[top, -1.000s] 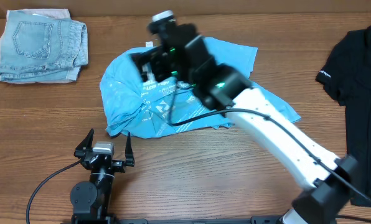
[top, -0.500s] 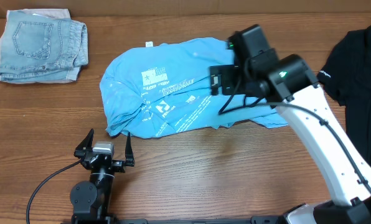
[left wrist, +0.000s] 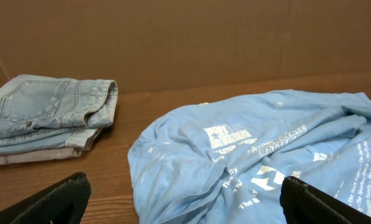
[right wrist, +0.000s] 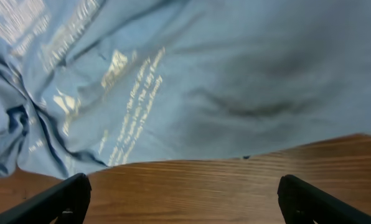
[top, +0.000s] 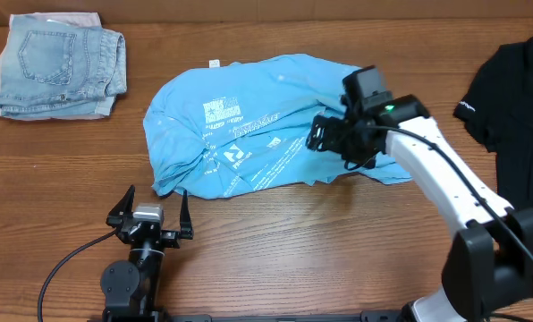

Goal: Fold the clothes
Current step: 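Drag the light-blue T-shirt leftward to the table center with right gripper, then reach the left gripper to the T-shirt's left side and grasp it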

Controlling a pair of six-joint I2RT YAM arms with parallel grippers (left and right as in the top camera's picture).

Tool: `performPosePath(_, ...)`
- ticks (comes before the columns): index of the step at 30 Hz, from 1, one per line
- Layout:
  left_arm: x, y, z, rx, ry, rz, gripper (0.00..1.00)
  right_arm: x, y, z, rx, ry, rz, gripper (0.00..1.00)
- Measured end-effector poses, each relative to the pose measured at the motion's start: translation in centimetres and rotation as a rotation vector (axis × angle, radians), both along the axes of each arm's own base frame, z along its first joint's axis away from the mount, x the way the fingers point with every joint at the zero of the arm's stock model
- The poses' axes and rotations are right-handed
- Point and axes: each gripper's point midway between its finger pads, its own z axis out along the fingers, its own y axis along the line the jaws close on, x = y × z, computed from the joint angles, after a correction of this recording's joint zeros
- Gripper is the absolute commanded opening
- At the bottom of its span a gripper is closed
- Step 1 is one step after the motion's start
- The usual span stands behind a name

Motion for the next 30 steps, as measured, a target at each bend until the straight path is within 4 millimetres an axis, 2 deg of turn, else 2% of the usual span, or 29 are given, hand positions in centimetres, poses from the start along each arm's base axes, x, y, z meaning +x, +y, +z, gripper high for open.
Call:
performPosePath(4, 0.0, 0.1, 0.0, 0.003, 0.001, 0.008, 1.00, -1.2, 0.7, -2.1, 0.009, 0.055, -0.002, 0.99)
performPosePath(8, 0.0, 0.2, 0.0, 0.002, 0.000, 0.009, 1.00, -1.5, 0.1, -2.6, -0.012, 0.074, -0.049, 1.00)
performPosePath(11, 0.0, -0.6, 0.5, -0.016, -0.018, -0.032, 1.00, -1.3, 0.0, -2.7, -0.016, 0.071, -0.065, 1.00)
performPosePath(14, -0.3, -2.3, 2.6, -0.034, -0.100, -0.137, 1.00, -1.1, 0.0, -2.6, -0.018, 0.066, -0.076, 1.00)
performPosePath(17, -1.1, -4.1, 5.9, -0.024, -0.239, -0.249, 1.00, -1.1, -0.1, -2.7, -0.022, 0.066, -0.081, 1.00)
performPosePath(22, -3.0, -5.6, 10.5, -0.005, -0.438, -0.342, 1.00, -0.8, 0.0, -2.6, -0.017, 0.052, -0.086, 1.00)
performPosePath(27, -2.8, -5.4, 11.0, -0.017, -0.404, -0.330, 1.00, -0.5, 0.0, -2.6, -0.014, 0.041, -0.087, 1.00)
performPosePath(30, -2.2, -4.9, 12.1, -0.022, -0.334, -0.301, 1.00, -0.4, 0.1, -2.5, -0.012, 0.039, -0.087, 1.00)
